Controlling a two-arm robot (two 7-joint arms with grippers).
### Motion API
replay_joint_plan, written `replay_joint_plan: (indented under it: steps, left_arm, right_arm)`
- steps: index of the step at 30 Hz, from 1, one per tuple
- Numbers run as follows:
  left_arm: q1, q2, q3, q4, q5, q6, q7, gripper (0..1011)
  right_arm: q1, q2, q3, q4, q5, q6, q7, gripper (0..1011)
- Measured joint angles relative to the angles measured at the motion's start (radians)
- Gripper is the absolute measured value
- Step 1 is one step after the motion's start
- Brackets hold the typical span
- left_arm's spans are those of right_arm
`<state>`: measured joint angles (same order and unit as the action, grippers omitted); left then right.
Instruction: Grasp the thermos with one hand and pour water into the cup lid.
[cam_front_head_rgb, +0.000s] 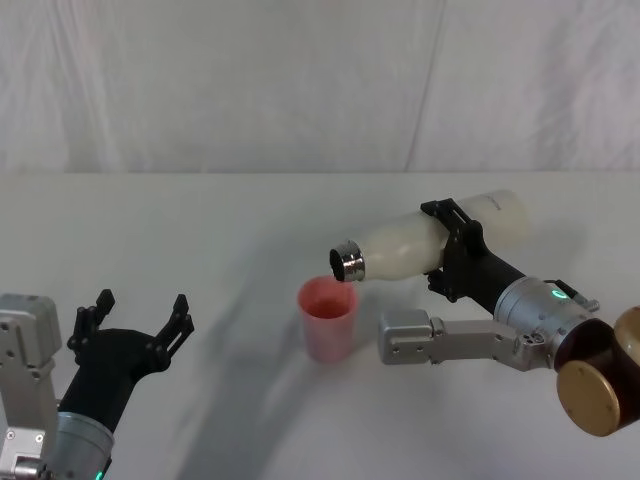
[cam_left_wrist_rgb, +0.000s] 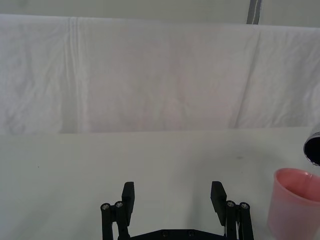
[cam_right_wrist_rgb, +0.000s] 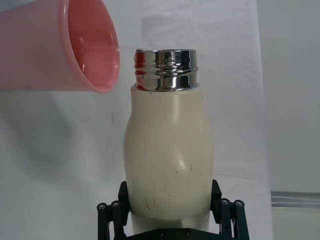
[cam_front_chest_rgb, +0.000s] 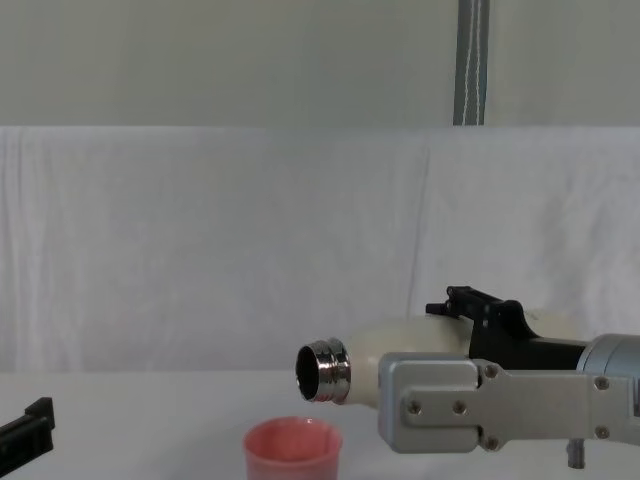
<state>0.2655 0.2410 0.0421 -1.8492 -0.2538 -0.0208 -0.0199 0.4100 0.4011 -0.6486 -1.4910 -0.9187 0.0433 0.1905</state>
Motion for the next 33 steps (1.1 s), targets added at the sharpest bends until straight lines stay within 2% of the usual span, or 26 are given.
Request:
replay_joint_plan:
  steps: [33]
  left_arm:
    - [0.000, 0.000, 0.000, 0.000, 0.000, 0.000, 0.000, 1001]
  right_arm:
    - [0.008, 0.013, -0.020, -0.026, -0.035, 0.005, 0.010, 950]
